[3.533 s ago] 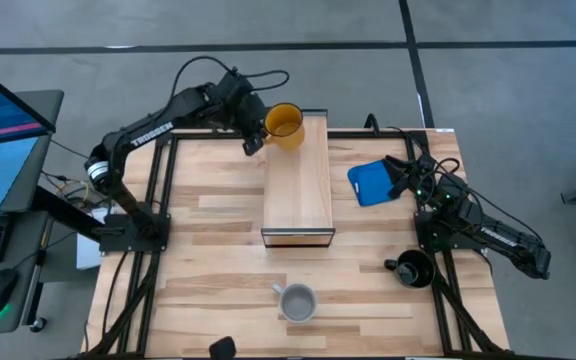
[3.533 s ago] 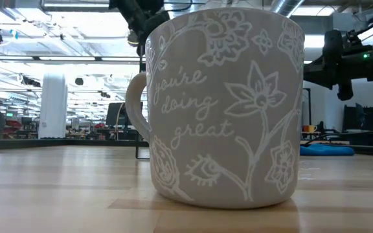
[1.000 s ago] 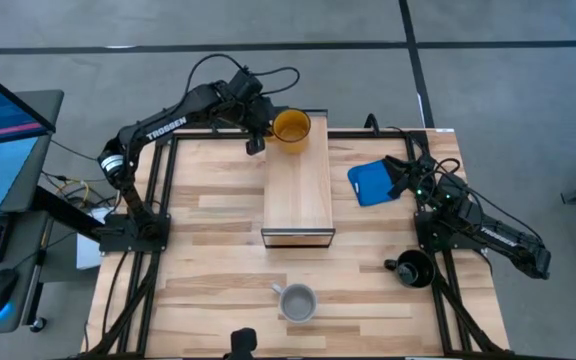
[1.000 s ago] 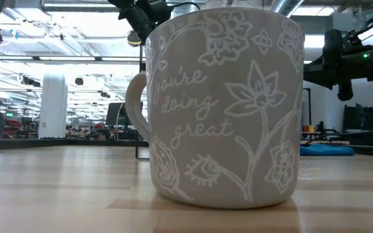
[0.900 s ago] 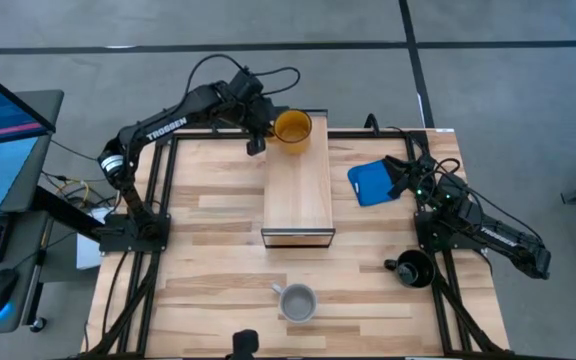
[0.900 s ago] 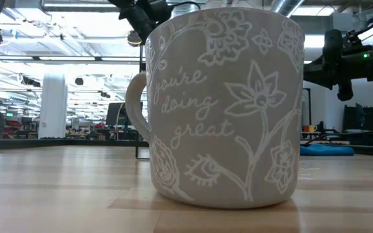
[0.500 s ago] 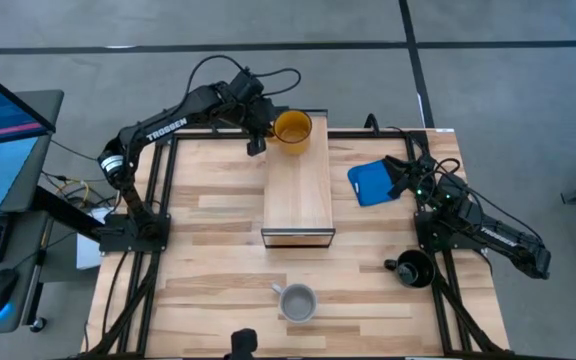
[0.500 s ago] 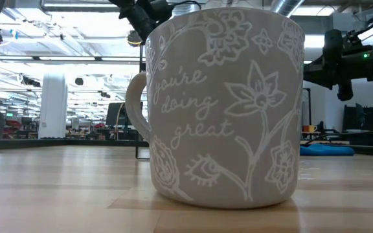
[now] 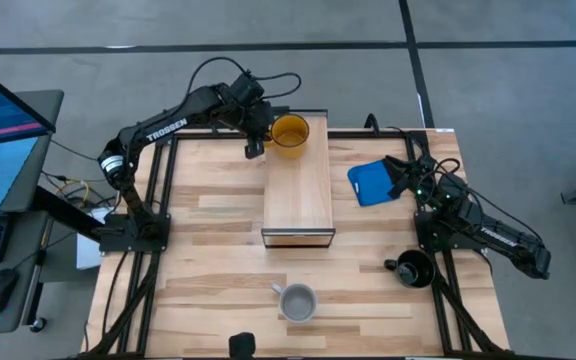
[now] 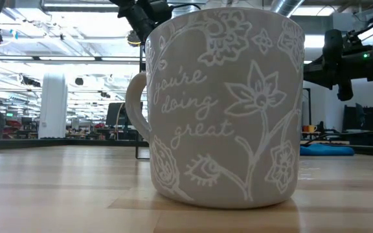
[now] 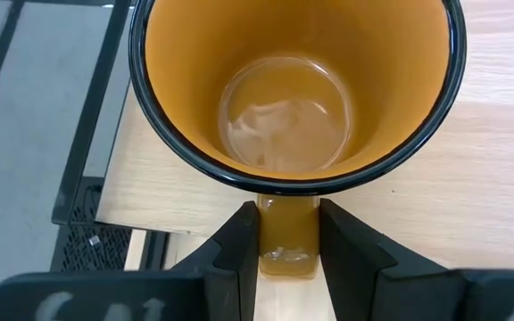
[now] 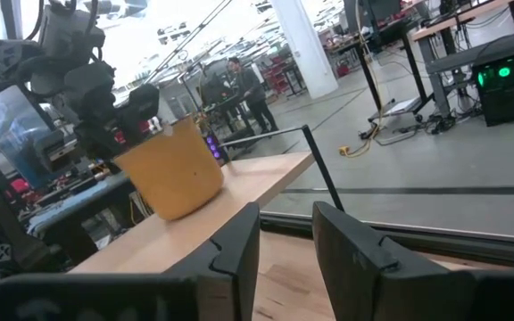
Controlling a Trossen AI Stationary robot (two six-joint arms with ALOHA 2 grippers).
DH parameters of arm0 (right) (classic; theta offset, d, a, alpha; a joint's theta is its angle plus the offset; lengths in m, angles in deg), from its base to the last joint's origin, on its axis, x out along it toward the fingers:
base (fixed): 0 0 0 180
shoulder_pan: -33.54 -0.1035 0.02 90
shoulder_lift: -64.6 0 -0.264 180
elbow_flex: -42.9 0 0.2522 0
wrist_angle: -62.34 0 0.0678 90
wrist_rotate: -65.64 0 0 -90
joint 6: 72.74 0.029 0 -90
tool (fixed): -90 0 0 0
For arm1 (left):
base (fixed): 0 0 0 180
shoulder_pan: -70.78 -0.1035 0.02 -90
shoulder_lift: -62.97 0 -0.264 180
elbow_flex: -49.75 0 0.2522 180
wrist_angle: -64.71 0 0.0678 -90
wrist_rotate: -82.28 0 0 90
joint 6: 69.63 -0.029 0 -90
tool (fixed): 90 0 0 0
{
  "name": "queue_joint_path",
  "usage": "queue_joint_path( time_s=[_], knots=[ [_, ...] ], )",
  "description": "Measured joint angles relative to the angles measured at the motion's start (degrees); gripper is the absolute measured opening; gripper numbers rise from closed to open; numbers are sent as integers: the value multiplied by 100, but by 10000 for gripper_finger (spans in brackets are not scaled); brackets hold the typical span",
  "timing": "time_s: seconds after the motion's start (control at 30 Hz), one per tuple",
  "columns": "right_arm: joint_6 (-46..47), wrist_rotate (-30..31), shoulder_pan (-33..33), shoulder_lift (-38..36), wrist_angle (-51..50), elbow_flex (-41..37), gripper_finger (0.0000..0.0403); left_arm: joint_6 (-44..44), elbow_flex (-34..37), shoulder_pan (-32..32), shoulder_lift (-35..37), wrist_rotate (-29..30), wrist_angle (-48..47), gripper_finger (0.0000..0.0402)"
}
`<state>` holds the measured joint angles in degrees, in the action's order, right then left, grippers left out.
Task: Stack small to large cups/mugs on shelf
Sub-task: Put the yellow mug on the shelf
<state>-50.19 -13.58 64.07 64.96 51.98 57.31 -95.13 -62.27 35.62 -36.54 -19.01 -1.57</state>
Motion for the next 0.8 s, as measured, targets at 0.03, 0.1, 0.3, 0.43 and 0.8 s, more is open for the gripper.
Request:
queue_joint_path(
  time_s=[0.03, 0.1, 0.3, 0.43, 0.8],
  knots=[
    [-1, 0, 0, 0, 0, 0, 128, -28, 0, 2, 0, 0, -6, 81],
    [-1, -2, 0, 0, 0, 0, 128, -154, 0, 2, 0, 4, -6, 81],
    [0, -16, -2, 0, 0, 0, 128, -470, -31, 26, -138, -56, 47, 81],
    [0, -23, -13, 0, 0, 0, 128, -598, -31, 42, -188, -76, 126, 81],
    [2, -22, -13, -2, 0, 0, 128, -689, -272, -18, -243, 21, -111, 84]
  ],
)
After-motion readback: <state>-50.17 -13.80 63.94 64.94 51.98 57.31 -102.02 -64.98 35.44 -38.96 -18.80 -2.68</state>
